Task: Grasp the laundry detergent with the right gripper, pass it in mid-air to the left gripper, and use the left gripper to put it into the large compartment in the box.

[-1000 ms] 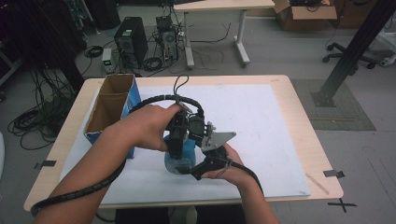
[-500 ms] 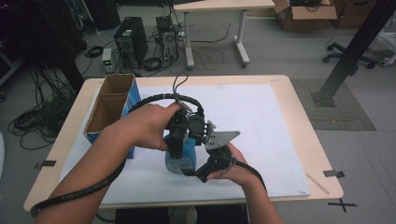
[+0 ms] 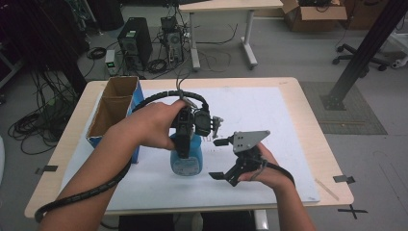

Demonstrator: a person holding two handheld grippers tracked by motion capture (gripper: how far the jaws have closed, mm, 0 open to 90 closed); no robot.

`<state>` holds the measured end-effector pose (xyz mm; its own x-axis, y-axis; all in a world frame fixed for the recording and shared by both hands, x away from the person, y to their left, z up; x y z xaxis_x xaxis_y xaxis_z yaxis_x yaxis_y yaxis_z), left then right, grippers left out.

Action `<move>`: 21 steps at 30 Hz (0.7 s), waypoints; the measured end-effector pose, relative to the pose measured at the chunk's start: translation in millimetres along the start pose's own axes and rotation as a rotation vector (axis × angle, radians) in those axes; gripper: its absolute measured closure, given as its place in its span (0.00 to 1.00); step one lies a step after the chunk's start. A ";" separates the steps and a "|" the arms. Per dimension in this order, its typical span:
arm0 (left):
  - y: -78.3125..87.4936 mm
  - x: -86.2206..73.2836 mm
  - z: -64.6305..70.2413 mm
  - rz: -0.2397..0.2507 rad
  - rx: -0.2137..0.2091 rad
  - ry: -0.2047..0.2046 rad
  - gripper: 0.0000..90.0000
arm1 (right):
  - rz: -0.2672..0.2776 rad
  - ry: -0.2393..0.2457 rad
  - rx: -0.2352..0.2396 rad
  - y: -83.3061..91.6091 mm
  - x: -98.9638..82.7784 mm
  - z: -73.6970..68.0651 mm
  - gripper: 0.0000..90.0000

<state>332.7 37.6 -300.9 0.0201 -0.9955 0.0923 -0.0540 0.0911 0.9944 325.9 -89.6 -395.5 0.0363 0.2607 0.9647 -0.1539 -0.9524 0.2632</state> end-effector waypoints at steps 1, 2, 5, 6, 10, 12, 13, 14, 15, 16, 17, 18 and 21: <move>1.4 -0.2 -1.0 0.002 0.000 0.010 0.42 | -0.023 0.009 -0.010 6.2 1.6 3.6 0.00; 3.1 -0.5 -1.4 0.004 -0.001 0.022 0.42 | -0.042 0.017 -0.020 11.0 3.1 7.0 0.00; 8.4 -1.8 -4.2 0.006 -0.004 0.064 0.42 | -0.102 0.023 -0.028 23.3 7.0 13.7 0.00; 9.6 -2.1 -4.6 0.008 -0.004 0.076 0.42 | -0.133 0.031 -0.035 28.2 8.6 17.2 0.01; 17.4 -3.4 -8.0 0.007 0.002 0.135 0.42 | -0.216 0.051 -0.039 42.0 15.3 26.1 0.01; 21.6 -3.7 -9.9 0.010 0.006 0.170 0.42 | -0.253 0.058 -0.037 47.9 19.0 30.4 0.01; 23.8 -4.0 -11.2 0.012 0.009 0.190 0.42 | -0.272 0.059 -0.037 50.7 20.6 32.4 0.01; 26.2 -4.4 -12.3 0.016 0.013 0.206 0.42 | -0.294 0.064 -0.037 53.2 22.2 34.9 0.02; 28.9 -4.8 -13.3 0.023 0.017 0.217 0.42 | -0.315 0.068 -0.041 55.8 23.9 37.3 0.02; 31.7 -5.4 -14.8 0.036 0.019 0.237 0.42 | -0.341 0.070 -0.041 58.4 25.6 39.4 0.02; 34.6 -6.3 -16.1 0.044 0.019 0.267 0.42 | -0.367 0.071 -0.040 60.7 27.1 41.4 0.02; 37.5 -7.5 -17.2 0.050 0.018 0.290 0.42 | -0.396 0.073 -0.041 63.0 28.5 43.1 0.02; 46.6 -11.5 -20.3 0.072 0.023 0.345 0.42 | -0.481 0.082 -0.044 68.9 32.0 48.0 0.02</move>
Point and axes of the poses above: each handheld gripper's, and its own axes: y roughly backward along the jaws, x roughly out of its top, z roughly to its right, the point moved 7 cm from there along -y, roughly forward along the jaws, and after that the axes turned 11 degrees about z, right-handed, at the moved point
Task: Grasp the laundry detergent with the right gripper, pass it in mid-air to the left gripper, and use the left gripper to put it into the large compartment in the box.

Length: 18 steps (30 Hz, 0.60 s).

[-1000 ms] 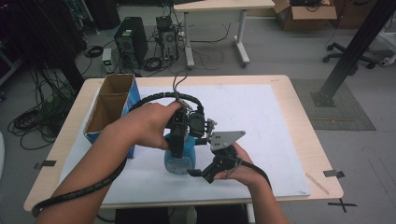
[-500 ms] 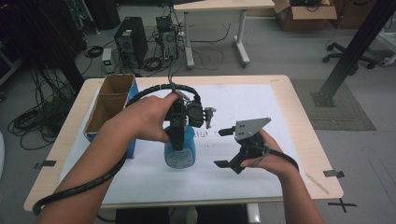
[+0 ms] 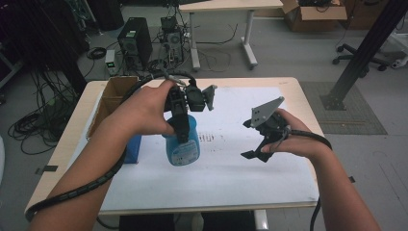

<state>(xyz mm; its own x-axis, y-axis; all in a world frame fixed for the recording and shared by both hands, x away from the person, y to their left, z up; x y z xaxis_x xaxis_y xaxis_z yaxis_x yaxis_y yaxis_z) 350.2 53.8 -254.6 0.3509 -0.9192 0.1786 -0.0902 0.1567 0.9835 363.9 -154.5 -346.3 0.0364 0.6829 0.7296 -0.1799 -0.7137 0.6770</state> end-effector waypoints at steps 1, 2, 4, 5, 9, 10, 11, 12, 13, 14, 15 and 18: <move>3.0 -1.1 -1.1 0.005 0.001 0.009 0.42 | -0.025 -0.001 0.005 1.8 -0.4 1.2 0.02; 5.6 -2.2 -2.4 0.010 0.004 0.026 0.42 | -0.047 0.001 0.005 3.6 -0.7 2.5 0.02; 10.4 -5.2 -4.7 0.006 0.008 0.035 0.42 | -0.082 0.000 0.014 7.2 -1.0 4.2 0.03; 12.2 -6.6 -5.9 0.006 0.014 0.041 0.42 | -0.086 0.001 0.014 7.9 -0.7 4.9 0.03; 18.8 -13.7 -11.7 -0.001 0.037 0.078 0.42 | -0.118 -0.004 0.012 12.9 0.2 7.4 0.04; 20.9 -15.8 -13.7 -0.005 0.040 0.092 0.42 | -0.127 -0.002 0.004 14.0 0.2 8.6 0.04; 23.3 -18.0 -15.9 -0.006 0.042 0.107 0.42 | -0.136 -0.004 -0.001 15.1 0.2 9.2 0.04; 26.1 -20.2 -18.5 -0.007 0.044 0.122 0.42 | -0.145 -0.006 -0.001 16.2 0.0 10.1 0.04; 29.1 -22.2 -20.4 -0.001 0.046 0.146 0.42 | -0.158 -0.004 -0.001 17.7 -0.3 11.0 0.05; 32.9 -24.5 -23.3 -0.002 0.047 0.160 0.42 | -0.169 -0.006 -0.005 19.1 -0.6 11.9 0.05; 36.6 -26.5 -25.7 0.002 0.050 0.181 0.42 | -0.182 -0.009 -0.009 20.5 -1.0 13.1 0.05; 49.2 -32.3 -33.1 0.006 0.060 0.251 0.42 | -0.204 -0.017 -0.012 23.6 -1.4 16.1 0.05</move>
Point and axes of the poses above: each handheld gripper's, and its own axes: y roughly backward along the jaws, x roughly out of its top, z roughly to its right, the point moved 7 cm from there along -y, roughly forward along the jaws, and after that the axes turned 11 degrees about z, right-handed, at the moved point
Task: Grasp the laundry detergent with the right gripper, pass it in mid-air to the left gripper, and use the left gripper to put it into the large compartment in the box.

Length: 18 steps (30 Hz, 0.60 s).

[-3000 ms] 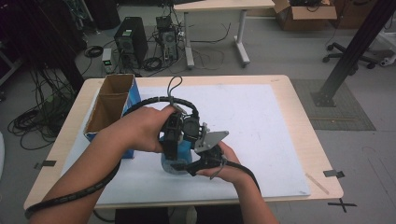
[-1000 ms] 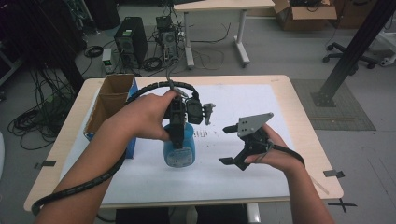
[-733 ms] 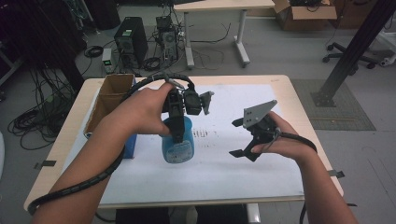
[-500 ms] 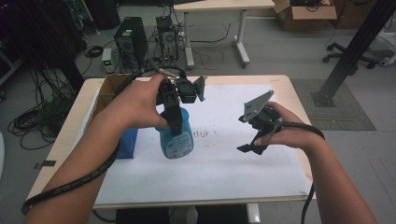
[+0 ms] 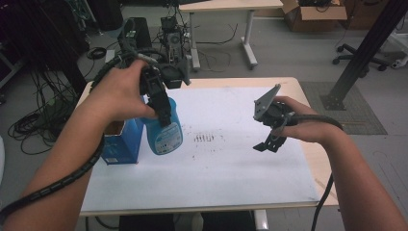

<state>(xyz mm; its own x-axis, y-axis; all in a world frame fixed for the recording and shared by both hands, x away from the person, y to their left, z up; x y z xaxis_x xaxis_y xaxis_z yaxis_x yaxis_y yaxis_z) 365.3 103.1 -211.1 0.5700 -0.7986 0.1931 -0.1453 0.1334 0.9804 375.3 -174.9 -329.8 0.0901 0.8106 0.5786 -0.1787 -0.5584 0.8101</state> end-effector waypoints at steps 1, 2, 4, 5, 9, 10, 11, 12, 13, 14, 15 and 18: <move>4.2 -1.0 -3.0 0.000 0.005 0.026 0.42 | -0.010 -0.003 -0.001 1.0 -0.5 1.1 0.05; 8.4 -1.9 -5.8 0.000 0.009 0.044 0.42 | -0.017 -0.007 -0.002 1.6 -0.9 2.1 0.05; 16.6 -3.4 -11.1 -0.001 0.021 0.082 0.42 | -0.028 -0.009 -0.001 2.3 -1.7 3.9 0.06; 20.5 -4.1 -13.9 -0.002 0.027 0.104 0.42 | -0.032 -0.011 -0.004 2.5 -2.0 5.0 0.05; 34.2 -7.7 -26.1 -0.001 0.047 0.181 0.42 | -0.042 -0.015 0.002 2.9 -2.4 6.7 0.06; 37.2 -9.2 -29.5 -0.003 0.050 0.199 0.42 | -0.043 -0.017 0.003 3.0 -2.3 6.9 0.06; 40.4 -10.5 -33.2 0.000 0.052 0.219 0.42 | -0.046 -0.016 0.005 3.2 -2.2 6.9 0.06; 43.6 -11.6 -36.9 0.007 0.055 0.245 0.42 | -0.048 -0.015 0.004 3.3 -2.1 7.1 0.06; 46.6 -13.1 -40.4 0.011 0.059 0.274 0.42 | -0.048 -0.015 0.003 3.4 -1.9 7.1 0.06; 49.7 -15.0 -44.4 0.013 0.062 0.292 0.42 | -0.049 -0.014 0.006 3.6 -1.9 7.0 0.06; 52.5 -16.4 -48.3 0.018 0.067 0.323 0.42 | -0.048 -0.013 0.007 3.4 -2.1 7.1 0.06; 60.1 -21.3 -60.4 0.013 0.080 0.393 0.42 | -0.051 -0.015 0.010 2.3 -3.4 7.8 0.06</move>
Point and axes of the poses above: each handheld gripper's, and its own axes: y roughly backward along the jaws, x roughly out of its top, z roughly to its right, the point moved 7 cm from there along -y, roughly forward along the jaws, and after that the axes turned 11 degrees about z, right-handed, at the moved point
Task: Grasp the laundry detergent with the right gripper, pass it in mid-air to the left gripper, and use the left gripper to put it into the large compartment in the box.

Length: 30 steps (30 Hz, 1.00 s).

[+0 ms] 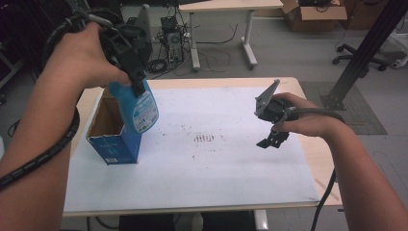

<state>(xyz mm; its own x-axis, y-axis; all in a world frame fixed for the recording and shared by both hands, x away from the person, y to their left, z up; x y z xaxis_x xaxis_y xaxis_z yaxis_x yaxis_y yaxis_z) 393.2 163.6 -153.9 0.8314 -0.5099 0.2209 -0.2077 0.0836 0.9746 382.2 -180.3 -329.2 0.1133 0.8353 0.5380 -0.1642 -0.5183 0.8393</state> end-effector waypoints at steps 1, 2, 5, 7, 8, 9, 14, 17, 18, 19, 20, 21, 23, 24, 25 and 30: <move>2.4 0.2 -3.9 0.004 0.009 0.020 0.42 | -0.005 0.002 -0.001 -0.6 -0.7 0.2 0.06; 5.3 -0.3 -8.4 -0.002 0.018 0.035 0.42 | -0.008 0.004 0.000 -1.5 -1.2 0.5 0.06; 12.7 -1.6 -19.4 -0.003 0.039 0.098 0.42 | -0.022 0.004 0.006 -4.3 -2.7 1.2 0.06; 17.9 -3.5 -27.2 -0.005 0.043 0.155 0.42 | -0.030 0.002 0.007 -5.8 -3.2 1.7 0.06; 20.3 -4.9 -31.6 -0.006 0.044 0.193 0.42 | -0.030 0.003 0.008 -6.1 -3.1 1.9 0.07; 21.7 -6.3 -35.4 -0.009 0.043 0.222 0.42 | -0.029 0.004 0.009 -6.4 -2.6 2.1 0.06; 24.8 -11.9 -52.3 -0.008 0.062 0.322 0.42 | -0.034 0.004 0.006 -6.5 -2.2 3.3 0.06; 27.7 -15.0 -61.0 -0.010 0.080 0.392 0.42 | -0.029 -0.005 0.008 -6.1 -2.5 3.4 0.06; 28.4 -16.2 -63.4 -0.010 0.084 0.400 0.42 | -0.030 -0.005 0.009 -6.3 -3.0 3.7 0.06; 28.4 -17.1 -65.2 -0.006 0.086 0.407 0.42 | -0.032 -0.006 0.009 -6.5 -3.4 3.9 0.06; 28.2 -17.9 -67.4 -0.001 0.091 0.420 0.42 | -0.033 -0.007 0.010 -6.8 -3.7 4.0 0.06; 28.0 -18.6 -69.4 -0.001 0.094 0.438 0.42 | -0.035 -0.005 0.010 -6.9 -3.8 4.2 0.06; 26.8 -20.3 -74.3 0.004 0.093 0.467 0.42 | -0.035 -0.006 0.014 -7.7 -3.9 4.0 0.06; 26.1 -20.9 -76.8 0.009 0.093 0.478 0.42 | -0.036 -0.006 0.013 -7.9 -4.0 3.9 0.06; 25.1 -21.7 -78.8 0.010 0.091 0.488 0.42 | -0.035 -0.007 0.014 -8.5 -3.9 3.7 0.06; 16.6 -24.6 -87.6 0.012 0.104 0.495 0.42 | -0.040 -0.006 0.018 -9.7 -4.4 3.0 0.06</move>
<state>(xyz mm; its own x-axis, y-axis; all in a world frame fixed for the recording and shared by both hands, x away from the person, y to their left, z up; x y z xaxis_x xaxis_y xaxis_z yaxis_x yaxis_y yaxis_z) 414.5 252.5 -139.9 0.9681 -0.0400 0.2472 -0.2478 -0.0117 0.9687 386.2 -179.5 -339.5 0.1257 0.8541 0.5047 -0.1418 -0.4881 0.8612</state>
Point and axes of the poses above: each handheld gripper's, and its own axes: y roughly backward along the jaws, x roughly out of its top, z roughly to its right, the point moved 7 cm from there along -y, roughly forward along the jaws, and after that the axes turned 11 degrees about z, right-handed, at the moved point
